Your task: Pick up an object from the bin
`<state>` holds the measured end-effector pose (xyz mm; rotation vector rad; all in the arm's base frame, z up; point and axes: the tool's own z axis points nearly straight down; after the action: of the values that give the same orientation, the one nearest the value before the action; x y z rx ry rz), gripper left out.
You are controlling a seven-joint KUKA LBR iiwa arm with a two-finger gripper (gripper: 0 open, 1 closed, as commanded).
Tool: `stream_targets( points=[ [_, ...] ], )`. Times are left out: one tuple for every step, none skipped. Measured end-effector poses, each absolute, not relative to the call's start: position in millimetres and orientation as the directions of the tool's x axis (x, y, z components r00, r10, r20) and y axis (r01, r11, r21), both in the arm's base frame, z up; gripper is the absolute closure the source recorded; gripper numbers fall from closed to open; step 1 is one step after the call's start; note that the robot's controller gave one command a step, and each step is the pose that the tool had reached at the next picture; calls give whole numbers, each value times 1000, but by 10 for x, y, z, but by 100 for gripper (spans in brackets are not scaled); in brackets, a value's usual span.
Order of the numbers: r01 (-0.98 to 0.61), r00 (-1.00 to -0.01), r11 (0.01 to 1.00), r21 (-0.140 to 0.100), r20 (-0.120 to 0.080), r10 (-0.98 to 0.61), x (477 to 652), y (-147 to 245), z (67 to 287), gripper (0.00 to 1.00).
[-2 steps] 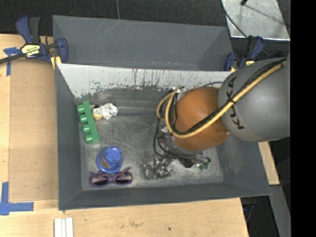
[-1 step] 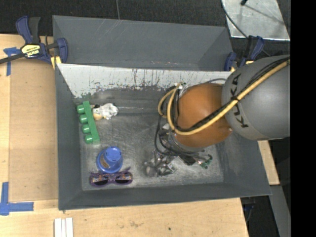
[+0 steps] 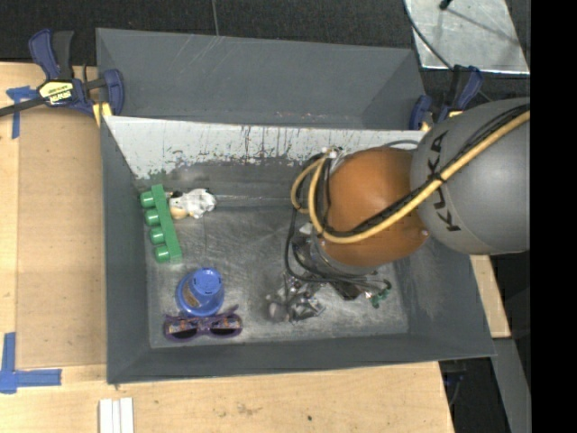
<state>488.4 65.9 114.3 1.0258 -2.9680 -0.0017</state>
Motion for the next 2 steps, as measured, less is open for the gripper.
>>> stream_targets(
  points=[
    [-617,-787,787,4,5,-617,4872,658,1361,100],
    [-617,-787,787,2,2,-617,4881,658,1585,100]
  ],
)
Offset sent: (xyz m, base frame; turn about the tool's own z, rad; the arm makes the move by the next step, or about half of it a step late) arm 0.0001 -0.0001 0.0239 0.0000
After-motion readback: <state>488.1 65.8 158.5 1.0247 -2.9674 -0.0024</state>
